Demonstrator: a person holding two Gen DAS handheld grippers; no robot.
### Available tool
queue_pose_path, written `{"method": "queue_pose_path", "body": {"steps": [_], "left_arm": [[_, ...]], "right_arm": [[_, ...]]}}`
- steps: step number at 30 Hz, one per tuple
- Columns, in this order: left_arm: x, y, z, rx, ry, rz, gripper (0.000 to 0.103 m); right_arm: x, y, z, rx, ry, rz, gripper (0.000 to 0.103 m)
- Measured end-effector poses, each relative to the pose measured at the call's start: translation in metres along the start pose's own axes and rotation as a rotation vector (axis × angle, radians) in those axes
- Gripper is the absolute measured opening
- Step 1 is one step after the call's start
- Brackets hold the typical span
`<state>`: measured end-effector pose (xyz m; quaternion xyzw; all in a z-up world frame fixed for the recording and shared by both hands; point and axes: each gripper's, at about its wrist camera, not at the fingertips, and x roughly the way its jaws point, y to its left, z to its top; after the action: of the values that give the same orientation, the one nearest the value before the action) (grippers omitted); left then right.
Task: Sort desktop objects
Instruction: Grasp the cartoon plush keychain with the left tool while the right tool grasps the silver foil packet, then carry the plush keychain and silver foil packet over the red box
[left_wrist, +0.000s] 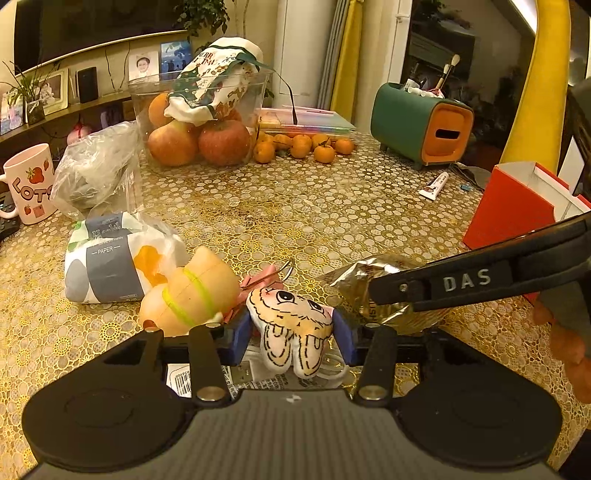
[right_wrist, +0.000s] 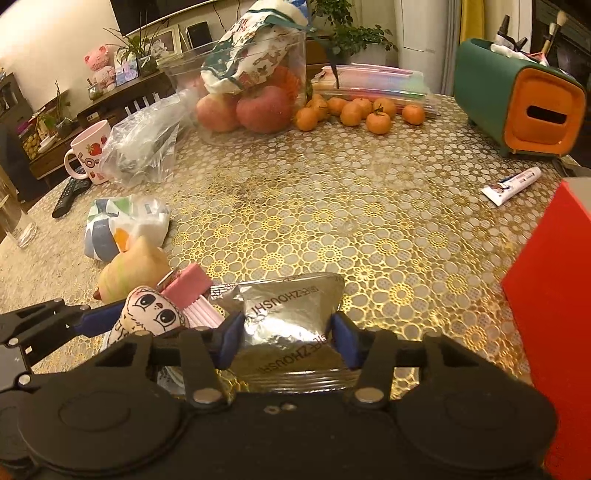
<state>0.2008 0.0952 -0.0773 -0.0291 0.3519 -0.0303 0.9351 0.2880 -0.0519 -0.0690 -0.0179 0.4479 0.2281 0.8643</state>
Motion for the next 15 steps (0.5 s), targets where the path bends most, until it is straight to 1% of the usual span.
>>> {"method": "queue_pose_path", "body": {"steps": [6, 15], "left_arm": [[-0.008, -0.010, 0.002, 0.007, 0.003, -0.012, 0.046], [-0.029, -0.039, 0.007, 0.031, 0.005, -0.052, 0.046]], "right_arm": [[-0.019, -0.010, -0.008, 0.015, -0.015, -0.001, 0.051], [-0.056, -0.025, -0.023, 0.030, -0.022, -0.007, 0.051]]}}
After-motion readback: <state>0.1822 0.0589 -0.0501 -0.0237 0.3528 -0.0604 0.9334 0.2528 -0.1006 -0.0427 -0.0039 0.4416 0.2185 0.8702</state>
